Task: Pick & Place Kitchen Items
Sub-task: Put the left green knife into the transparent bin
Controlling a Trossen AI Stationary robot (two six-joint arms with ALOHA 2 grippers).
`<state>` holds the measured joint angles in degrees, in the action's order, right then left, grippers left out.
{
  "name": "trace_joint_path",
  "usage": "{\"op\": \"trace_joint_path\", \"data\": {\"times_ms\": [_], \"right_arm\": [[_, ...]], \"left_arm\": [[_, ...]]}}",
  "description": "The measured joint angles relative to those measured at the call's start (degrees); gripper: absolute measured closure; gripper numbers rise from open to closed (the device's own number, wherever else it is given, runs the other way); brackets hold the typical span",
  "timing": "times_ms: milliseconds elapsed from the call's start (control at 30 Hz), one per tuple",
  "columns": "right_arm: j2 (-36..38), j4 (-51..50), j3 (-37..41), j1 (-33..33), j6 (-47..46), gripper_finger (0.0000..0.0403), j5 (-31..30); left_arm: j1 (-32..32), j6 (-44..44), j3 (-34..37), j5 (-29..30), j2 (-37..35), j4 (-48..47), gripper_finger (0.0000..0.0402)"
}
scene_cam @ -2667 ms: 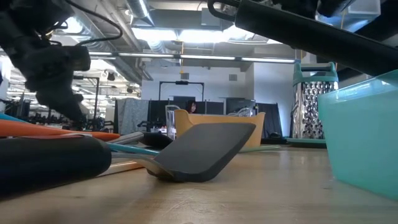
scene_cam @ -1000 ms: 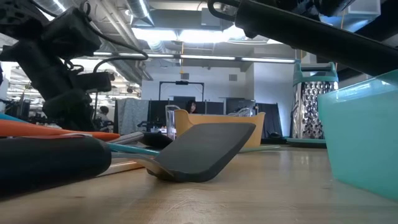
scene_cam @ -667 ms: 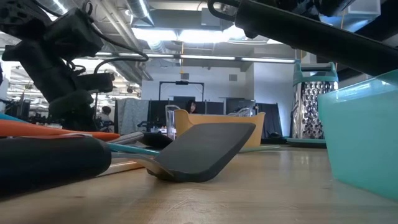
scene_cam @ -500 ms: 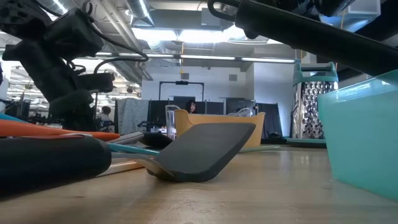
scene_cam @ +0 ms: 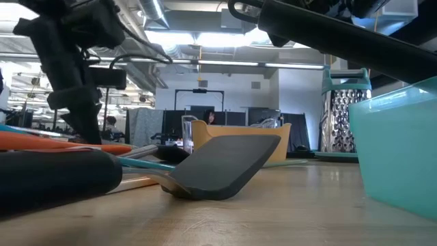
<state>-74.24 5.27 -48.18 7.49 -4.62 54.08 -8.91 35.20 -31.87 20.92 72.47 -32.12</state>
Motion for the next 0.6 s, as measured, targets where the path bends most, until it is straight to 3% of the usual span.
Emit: {"op": "trace_joint_path", "data": {"times_ms": [267,600], "right_arm": [[0.00,-2.10,0.00,0.06,0.00,0.0304,0.00],[0.02,-8.90,0.02,3.37,2.58,0.0304,-4.56]], "left_arm": [[0.47,-4.19,-3.48,4.44,-1.09,-0.17,0.0356],[7.97,-16.23,-9.41,6.94,-4.36,1.31,0.0356]]}}
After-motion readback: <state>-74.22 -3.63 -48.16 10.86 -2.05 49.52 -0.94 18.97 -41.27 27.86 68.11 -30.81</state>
